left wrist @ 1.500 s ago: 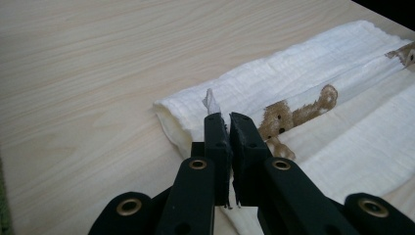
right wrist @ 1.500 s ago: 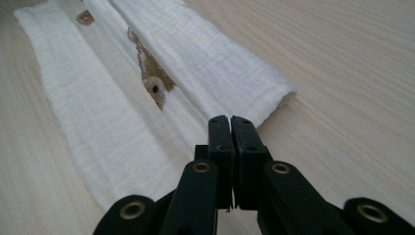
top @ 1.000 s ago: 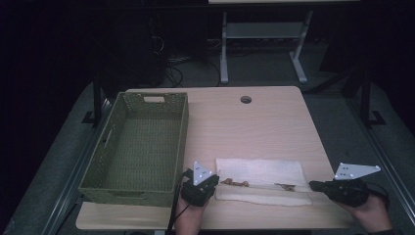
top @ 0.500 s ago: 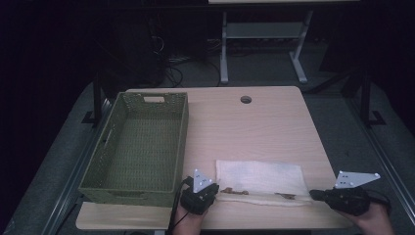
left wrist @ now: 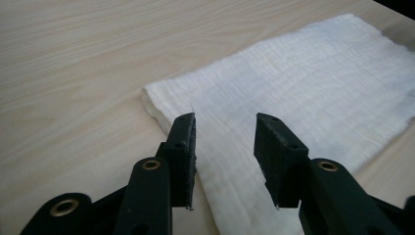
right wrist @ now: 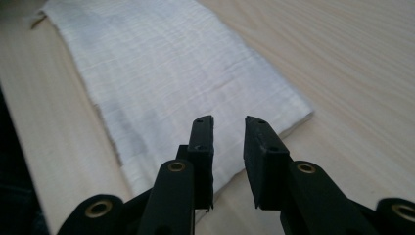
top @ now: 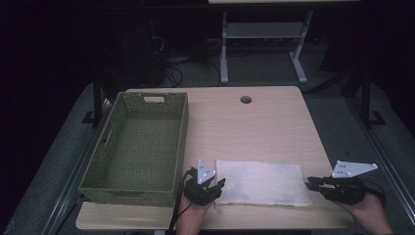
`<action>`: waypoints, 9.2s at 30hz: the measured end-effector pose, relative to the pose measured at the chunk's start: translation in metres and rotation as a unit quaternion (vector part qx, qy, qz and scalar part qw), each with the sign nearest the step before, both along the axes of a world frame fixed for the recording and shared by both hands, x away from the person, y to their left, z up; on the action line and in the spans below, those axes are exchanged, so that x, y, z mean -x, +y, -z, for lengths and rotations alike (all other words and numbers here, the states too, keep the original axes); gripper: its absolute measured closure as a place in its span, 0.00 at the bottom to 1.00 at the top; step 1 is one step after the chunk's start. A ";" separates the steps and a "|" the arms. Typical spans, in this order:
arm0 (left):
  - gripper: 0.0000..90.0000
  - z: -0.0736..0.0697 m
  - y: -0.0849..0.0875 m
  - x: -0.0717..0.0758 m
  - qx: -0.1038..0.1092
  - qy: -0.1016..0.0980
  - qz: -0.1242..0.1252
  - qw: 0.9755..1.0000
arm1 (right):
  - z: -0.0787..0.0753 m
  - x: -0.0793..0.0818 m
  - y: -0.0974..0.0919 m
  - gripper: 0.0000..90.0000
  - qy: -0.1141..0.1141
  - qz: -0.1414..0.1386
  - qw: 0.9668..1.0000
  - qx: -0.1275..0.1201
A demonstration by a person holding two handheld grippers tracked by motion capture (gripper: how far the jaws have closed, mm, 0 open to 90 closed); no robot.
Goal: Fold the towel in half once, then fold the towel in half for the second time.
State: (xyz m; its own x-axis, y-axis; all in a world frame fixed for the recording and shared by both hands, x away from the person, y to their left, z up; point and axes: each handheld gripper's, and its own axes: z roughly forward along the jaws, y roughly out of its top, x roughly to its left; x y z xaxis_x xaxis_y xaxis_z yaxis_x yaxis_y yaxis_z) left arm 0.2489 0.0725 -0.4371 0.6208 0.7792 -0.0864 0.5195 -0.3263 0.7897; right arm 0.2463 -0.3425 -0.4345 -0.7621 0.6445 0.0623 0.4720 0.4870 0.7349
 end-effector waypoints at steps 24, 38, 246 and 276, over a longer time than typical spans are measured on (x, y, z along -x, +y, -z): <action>0.60 0.014 -0.004 -0.078 -0.030 0.028 -0.019 0.999 | 0.030 -0.086 0.011 0.80 0.050 0.033 0.998 0.029; 0.64 0.027 -0.005 -0.090 -0.053 0.047 -0.020 0.997 | 0.032 -0.084 0.014 0.94 0.057 0.026 0.998 0.029; 0.50 0.002 -0.019 -0.048 -0.056 0.018 0.124 0.991 | 0.008 -0.169 0.062 0.68 0.030 0.043 0.998 0.029; 0.97 0.024 -0.029 -0.060 -0.077 0.073 0.168 0.980 | 0.011 -0.138 0.045 0.44 0.023 0.043 0.999 0.021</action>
